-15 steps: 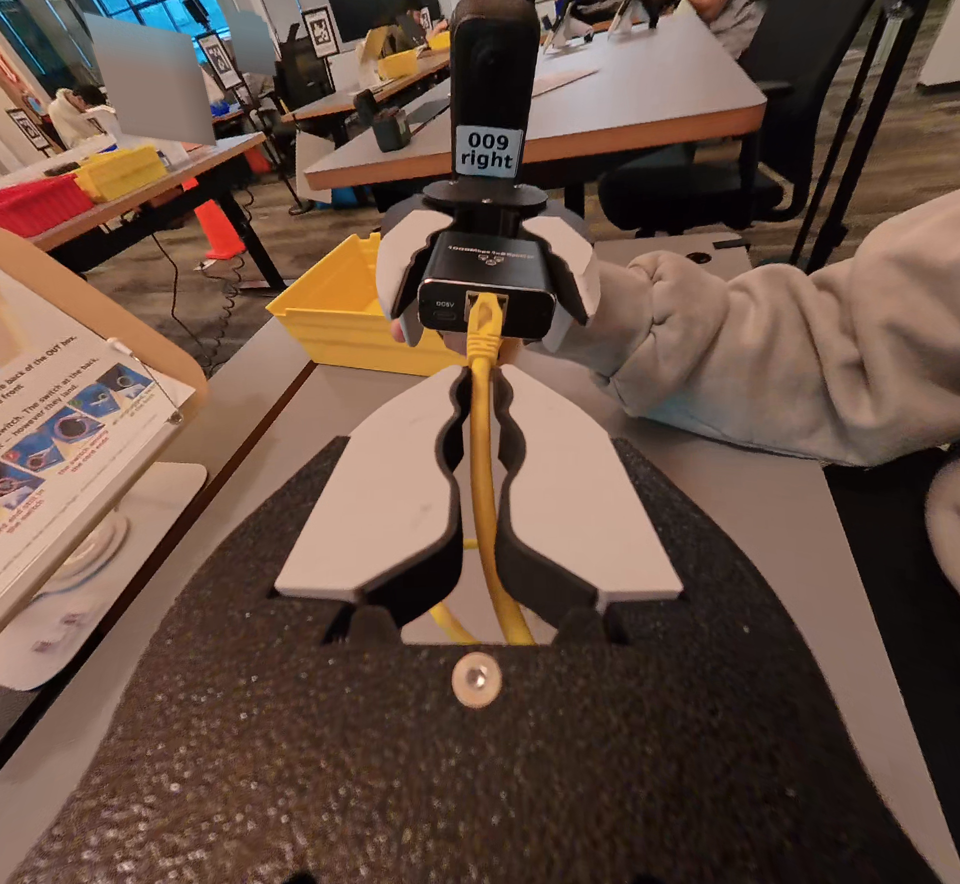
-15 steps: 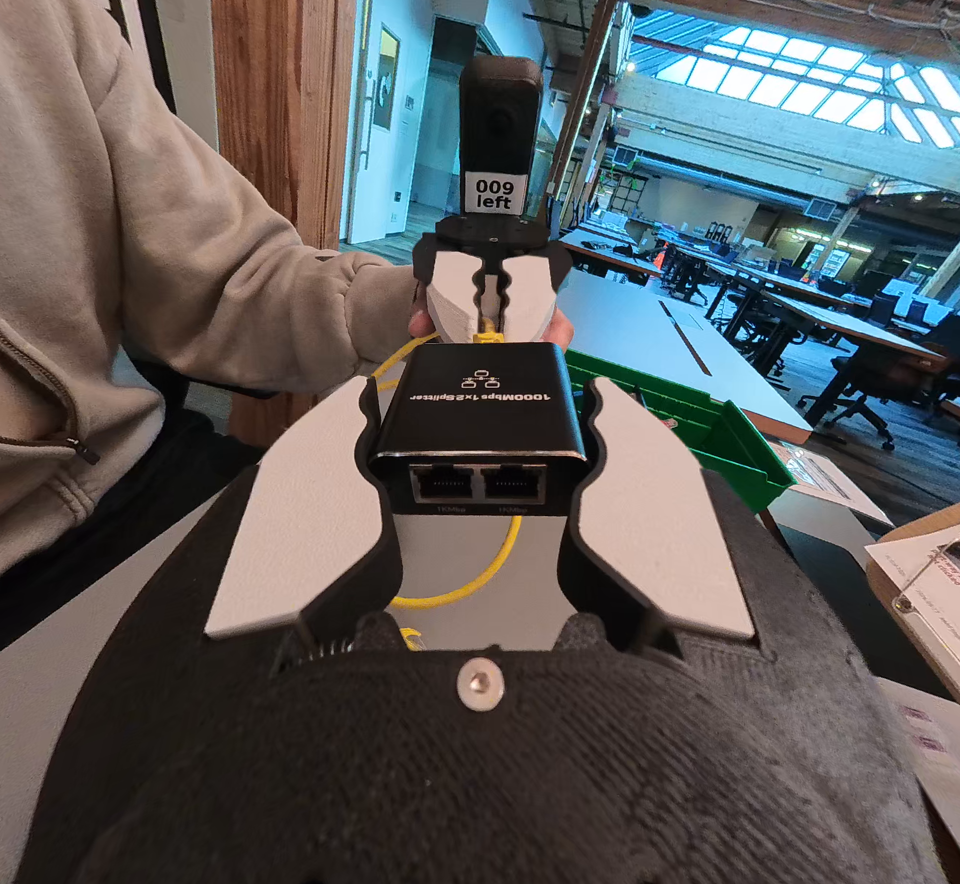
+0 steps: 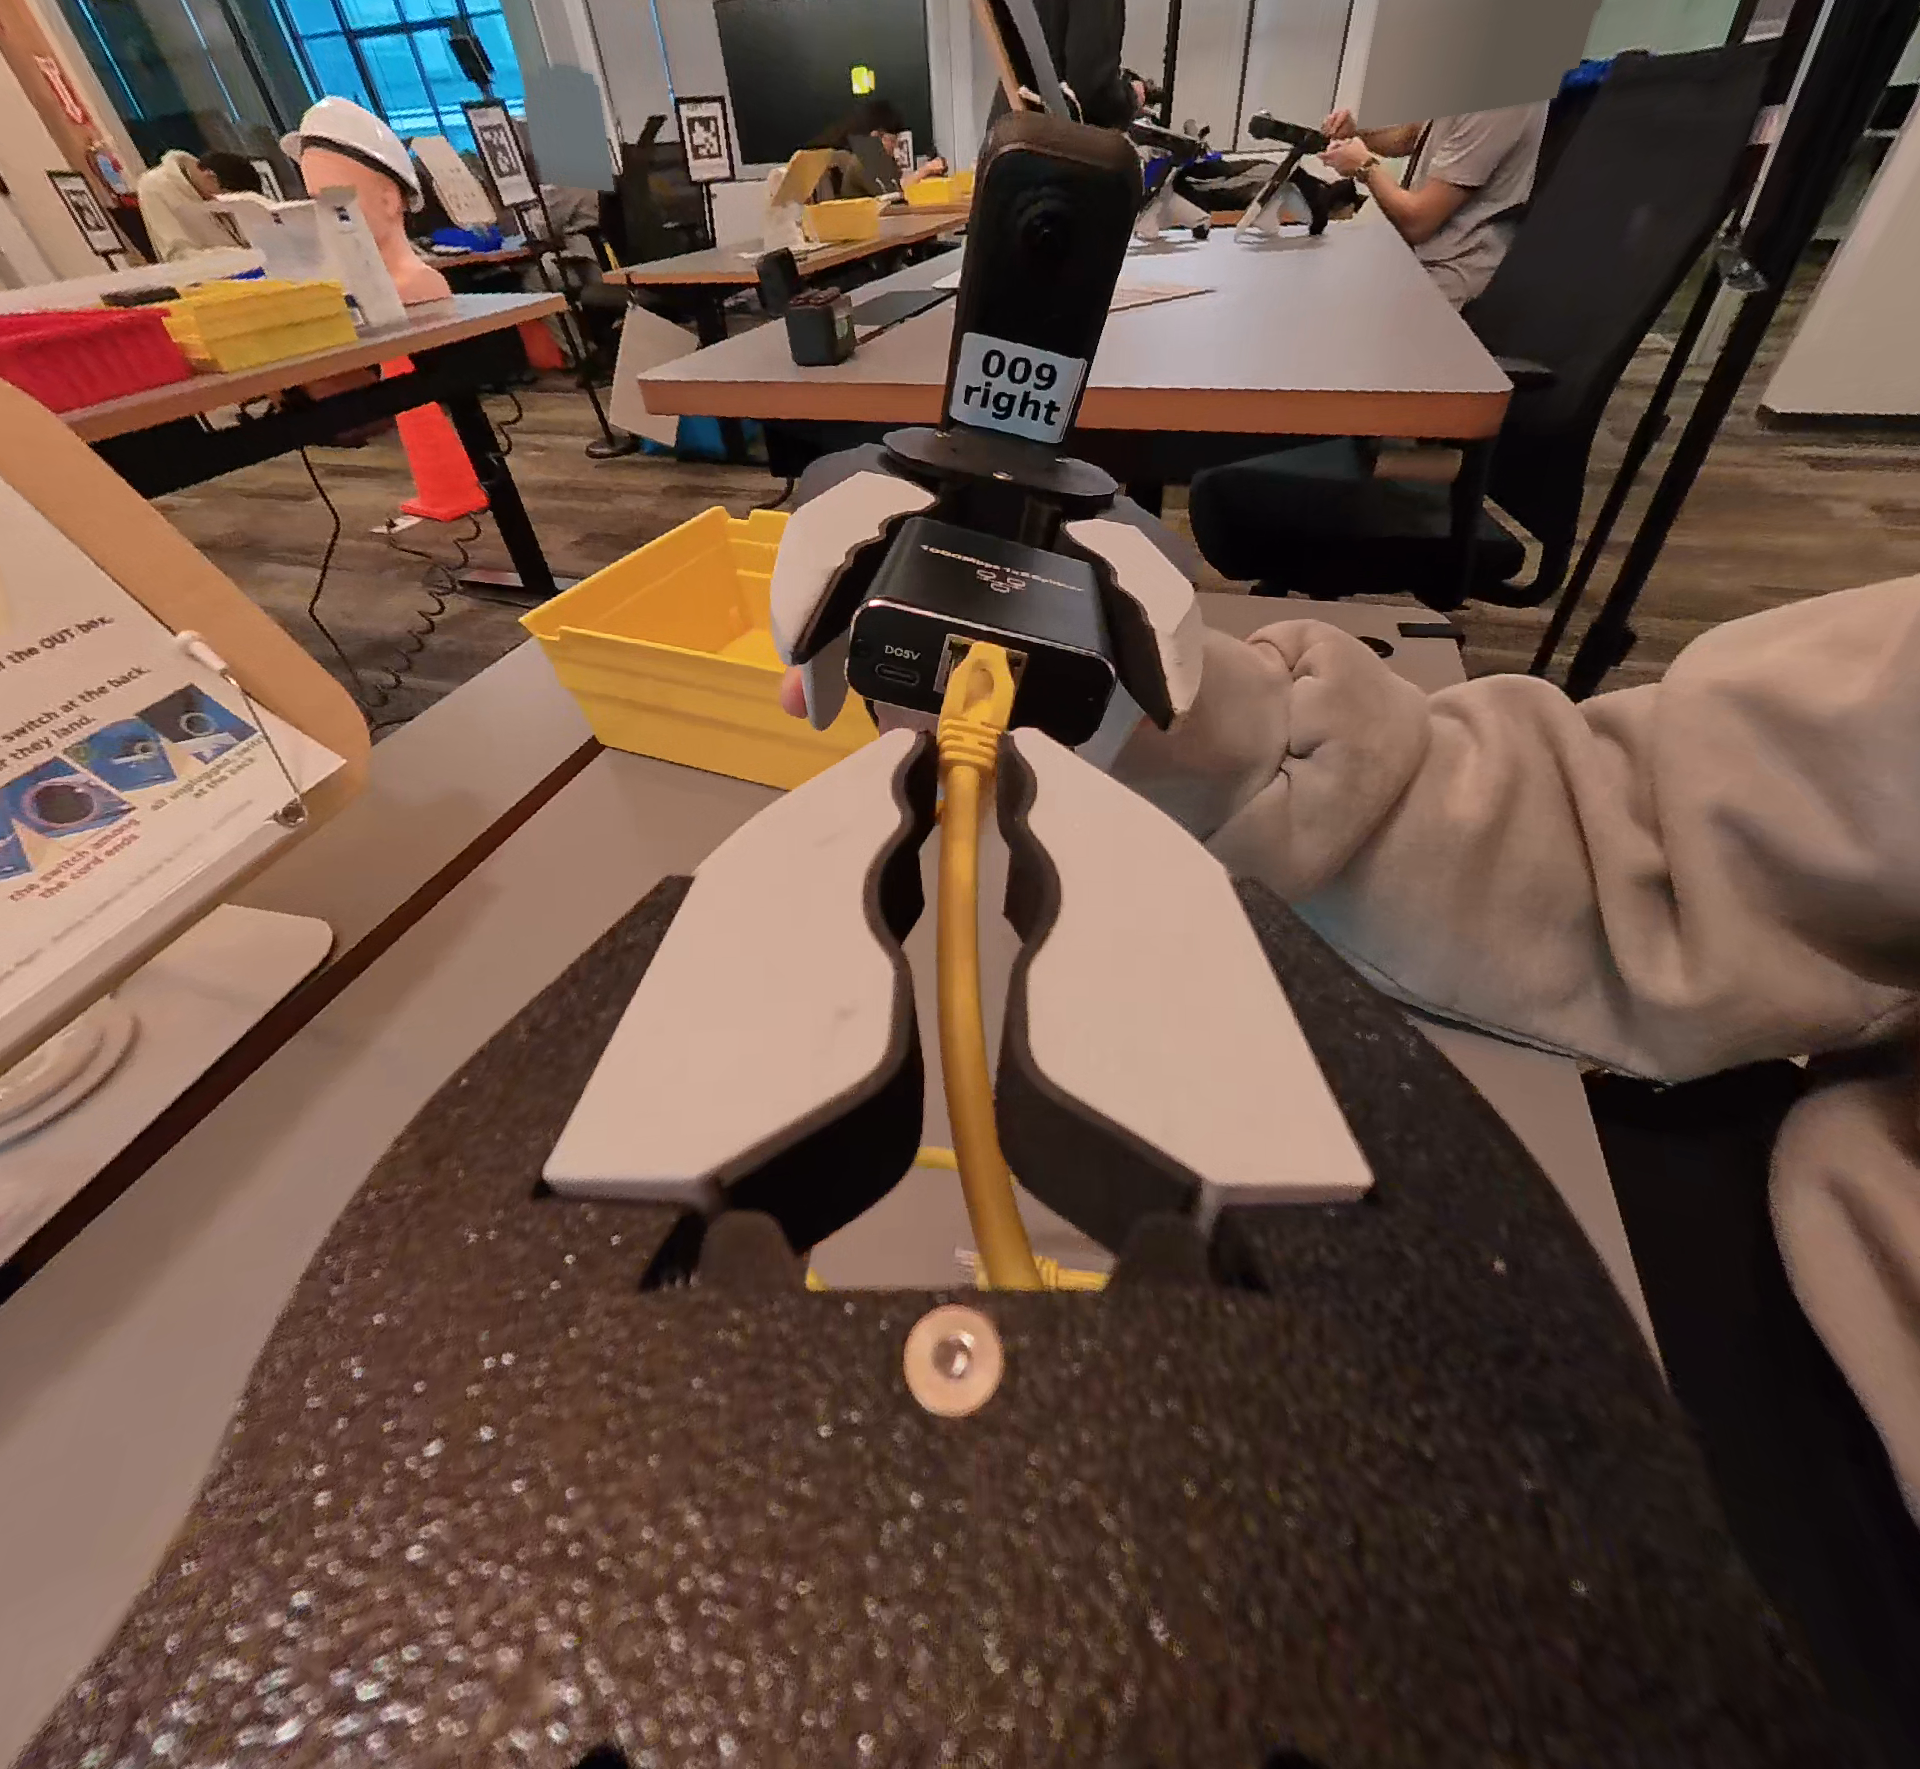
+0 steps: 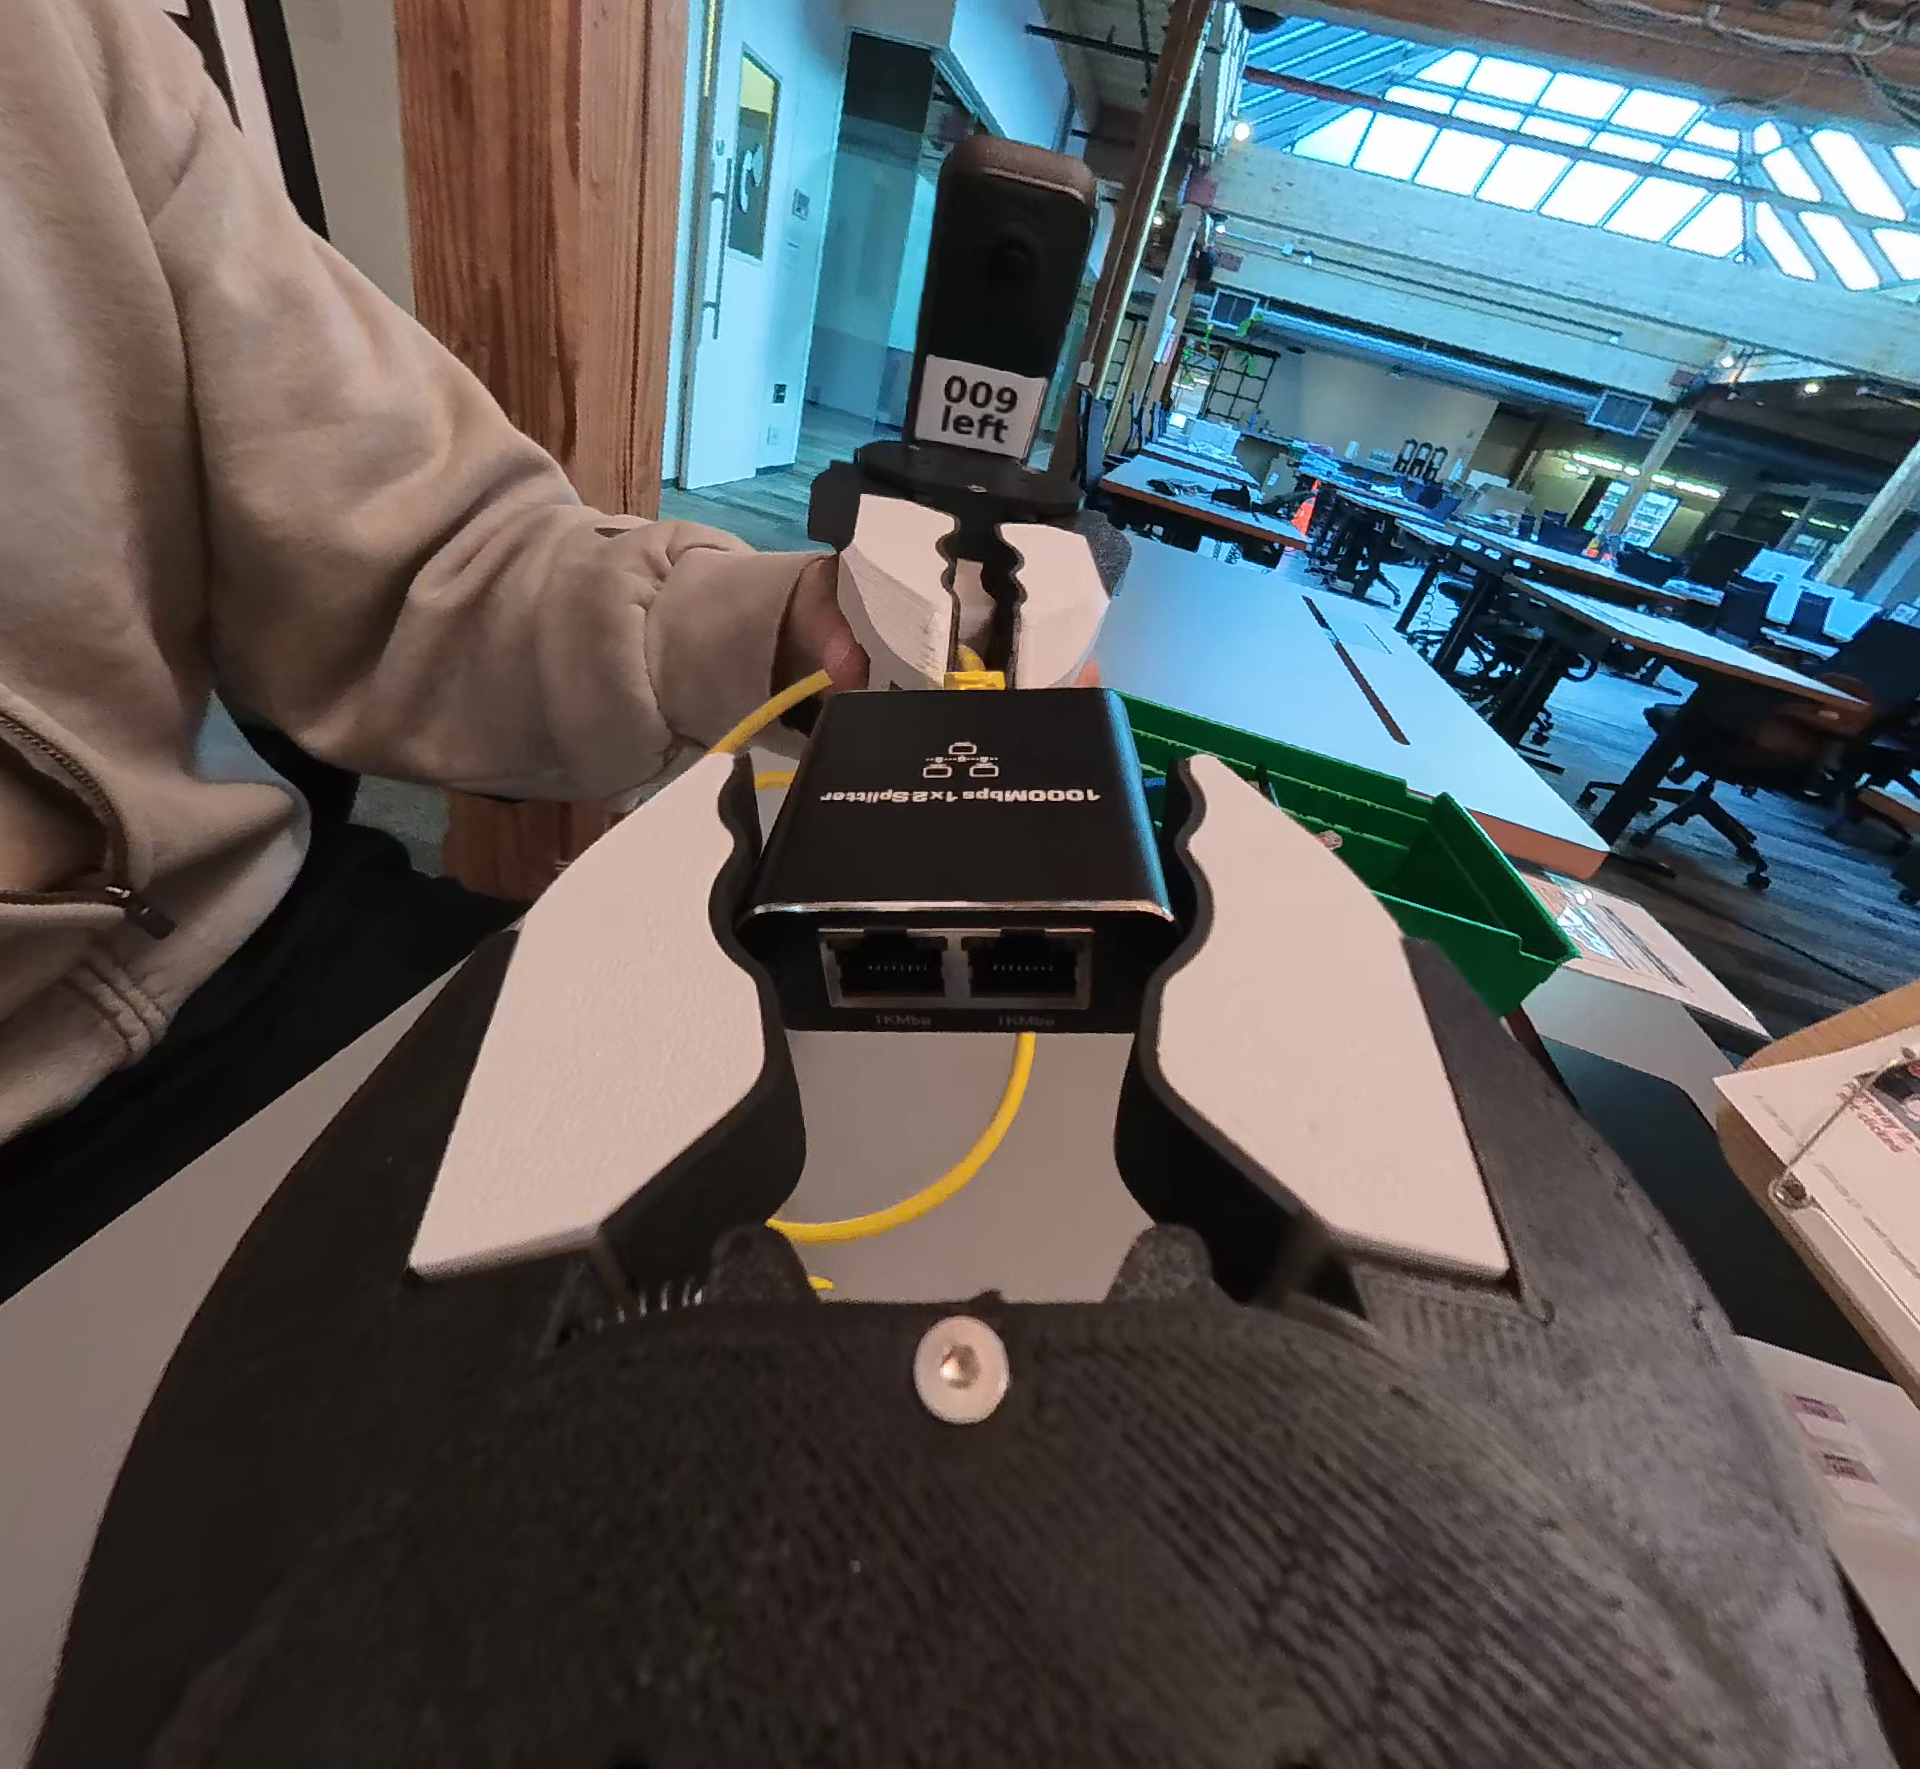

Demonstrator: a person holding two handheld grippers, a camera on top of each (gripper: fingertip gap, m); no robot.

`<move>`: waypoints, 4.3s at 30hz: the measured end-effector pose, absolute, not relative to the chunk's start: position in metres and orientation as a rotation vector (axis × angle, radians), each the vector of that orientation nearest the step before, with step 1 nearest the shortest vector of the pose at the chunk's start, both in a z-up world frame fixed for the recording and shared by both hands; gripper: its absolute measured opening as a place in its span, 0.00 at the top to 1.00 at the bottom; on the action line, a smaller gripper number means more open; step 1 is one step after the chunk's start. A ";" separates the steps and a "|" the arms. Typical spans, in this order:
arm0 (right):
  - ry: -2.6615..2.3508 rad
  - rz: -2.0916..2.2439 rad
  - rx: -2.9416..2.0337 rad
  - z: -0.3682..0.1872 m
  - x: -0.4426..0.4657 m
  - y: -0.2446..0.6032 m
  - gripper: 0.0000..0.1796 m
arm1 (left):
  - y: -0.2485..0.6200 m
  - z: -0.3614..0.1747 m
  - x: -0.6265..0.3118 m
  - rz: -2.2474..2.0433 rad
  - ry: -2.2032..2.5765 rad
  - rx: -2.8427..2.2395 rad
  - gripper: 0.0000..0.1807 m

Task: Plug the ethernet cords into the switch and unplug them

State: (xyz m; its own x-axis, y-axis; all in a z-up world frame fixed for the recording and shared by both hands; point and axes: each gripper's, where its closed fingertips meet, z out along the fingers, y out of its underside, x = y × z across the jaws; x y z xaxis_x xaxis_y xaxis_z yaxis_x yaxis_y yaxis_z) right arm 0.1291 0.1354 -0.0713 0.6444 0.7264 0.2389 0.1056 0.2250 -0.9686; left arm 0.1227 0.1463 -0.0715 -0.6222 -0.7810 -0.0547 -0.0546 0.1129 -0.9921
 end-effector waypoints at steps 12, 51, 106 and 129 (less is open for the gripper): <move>-0.732 0.551 -1.378 -0.078 0.130 0.148 0.58 | 0.156 -0.071 0.126 -1.409 1.857 -0.840 0.94; -0.605 0.269 -1.377 -0.043 0.146 0.142 0.73 | 0.144 -0.078 0.134 -1.950 1.900 -1.483 0.86; -0.258 0.899 -1.220 -0.033 0.157 0.160 0.94 | 0.159 -0.092 0.137 -1.606 2.130 -1.314 0.86; -0.605 0.528 -1.472 -0.058 0.164 0.098 0.78 | 0.208 -0.050 0.141 -2.180 1.349 -1.462 0.87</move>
